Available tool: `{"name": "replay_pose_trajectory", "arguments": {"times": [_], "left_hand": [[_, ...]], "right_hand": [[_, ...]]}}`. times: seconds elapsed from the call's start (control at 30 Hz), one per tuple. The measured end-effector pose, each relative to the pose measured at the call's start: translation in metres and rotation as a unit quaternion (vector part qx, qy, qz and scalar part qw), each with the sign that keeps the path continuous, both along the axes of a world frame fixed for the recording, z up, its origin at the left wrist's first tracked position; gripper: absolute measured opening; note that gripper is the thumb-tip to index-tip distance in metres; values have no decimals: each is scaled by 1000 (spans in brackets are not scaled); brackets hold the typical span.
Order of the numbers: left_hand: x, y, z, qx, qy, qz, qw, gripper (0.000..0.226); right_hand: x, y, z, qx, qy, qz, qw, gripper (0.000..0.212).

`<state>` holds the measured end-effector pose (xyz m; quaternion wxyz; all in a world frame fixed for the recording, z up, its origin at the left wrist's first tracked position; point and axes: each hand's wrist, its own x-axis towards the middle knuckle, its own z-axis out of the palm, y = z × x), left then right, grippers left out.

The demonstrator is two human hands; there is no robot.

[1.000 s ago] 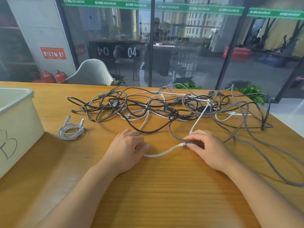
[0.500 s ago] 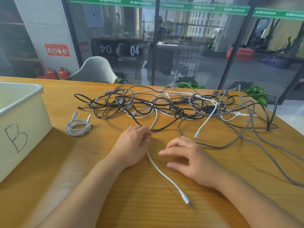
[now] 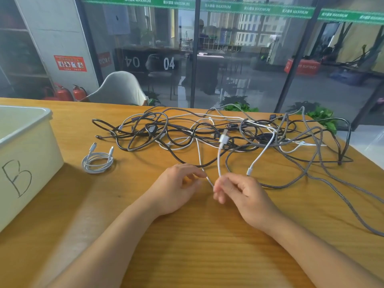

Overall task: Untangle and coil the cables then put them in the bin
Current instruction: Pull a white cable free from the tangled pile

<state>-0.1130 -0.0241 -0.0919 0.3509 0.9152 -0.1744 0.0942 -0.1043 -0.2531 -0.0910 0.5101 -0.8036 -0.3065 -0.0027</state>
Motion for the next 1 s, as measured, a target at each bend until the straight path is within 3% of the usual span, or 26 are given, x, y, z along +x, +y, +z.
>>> {"name": "replay_pose_trajectory", "arguments": {"times": [0.2, 0.4, 0.53, 0.6, 0.67, 0.8, 0.93, 1.0], "left_hand": [[-9, -18, 16, -258, 122, -1, 958, 42], [-13, -25, 20, -358, 136, -5, 924, 45], [-14, -16, 28, -530, 139, -1, 836, 39], [-13, -11, 31, -572, 135, 28, 809, 39], [-14, -10, 31, -557, 142, 45, 817, 42], [-15, -16, 28, -449, 148, 47, 880, 49], [-16, -12, 30, -428, 164, 42, 888, 50], [-17, -10, 28, -439, 158, 45, 883, 51]], "right_hand": [[3, 10, 0, 7, 7, -55, 998, 33], [-2, 35, 2, -49, -22, 11, 998, 31], [5, 38, 0, -106, -29, 22, 994, 32], [13, 29, 0, -142, -64, 10, 988, 30], [17, 22, 3, -154, -74, 13, 985, 31], [3, 29, 8, -142, -23, 46, 989, 41], [-12, 32, 12, -99, 83, 116, 985, 29], [-12, 28, 16, -101, 83, 123, 984, 26]]}}
